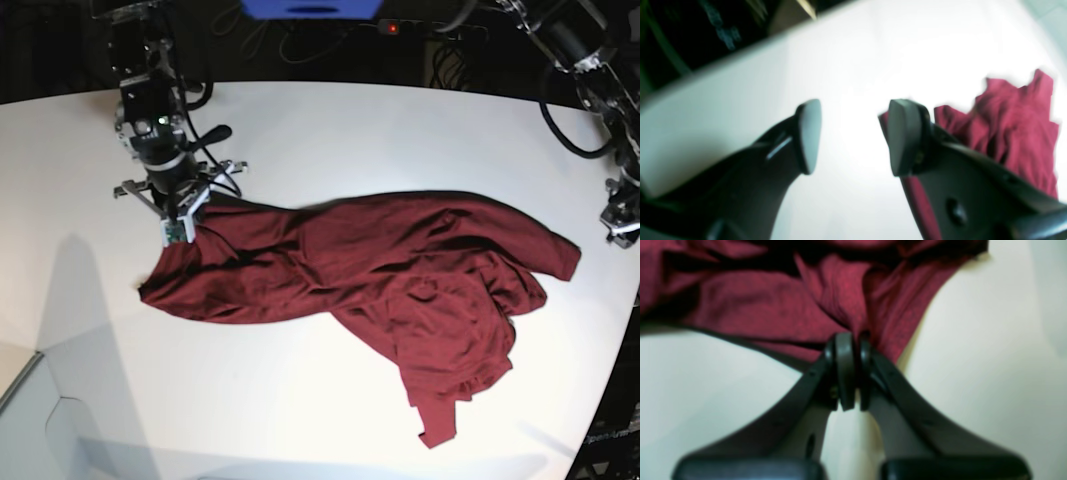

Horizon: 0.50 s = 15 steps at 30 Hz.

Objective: Layout the t-shirt on the table in an organized manner, then fold the t-shirt properly
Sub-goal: 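Reach the left gripper to the shirt's opposite end and grasp it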

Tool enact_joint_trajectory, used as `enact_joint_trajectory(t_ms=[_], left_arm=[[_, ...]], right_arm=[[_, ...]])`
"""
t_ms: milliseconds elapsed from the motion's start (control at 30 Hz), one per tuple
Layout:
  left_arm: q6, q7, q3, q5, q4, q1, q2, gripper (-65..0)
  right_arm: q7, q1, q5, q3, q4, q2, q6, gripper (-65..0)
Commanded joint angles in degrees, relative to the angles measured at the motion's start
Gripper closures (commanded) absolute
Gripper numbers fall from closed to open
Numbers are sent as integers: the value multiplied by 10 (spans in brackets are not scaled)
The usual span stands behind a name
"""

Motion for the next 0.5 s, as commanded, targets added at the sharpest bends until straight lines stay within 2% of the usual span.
enact_joint_trajectory(t_ms=[0,100,267,367,467], left_arm=[[-3,-14,9,-7,-5,-22,-20,-318],[-3,-19,38,-7,-46,-45,-26,-317],[-3,-92,96,-4,-111,-72,-29,-316],[-3,-125,146,31,-145,-75,-42,-316],[-3,-166,183,71,-187,-88,-40,-316]], right_arm=[[13,5,-1,0,11,2,0,0],[13,5,-1,0,11,2,0,0],[12,5,-1,0,11,2,0,0],[12,4,-1,1,11,2,0,0],[12,4,-1,3,11,2,0,0]])
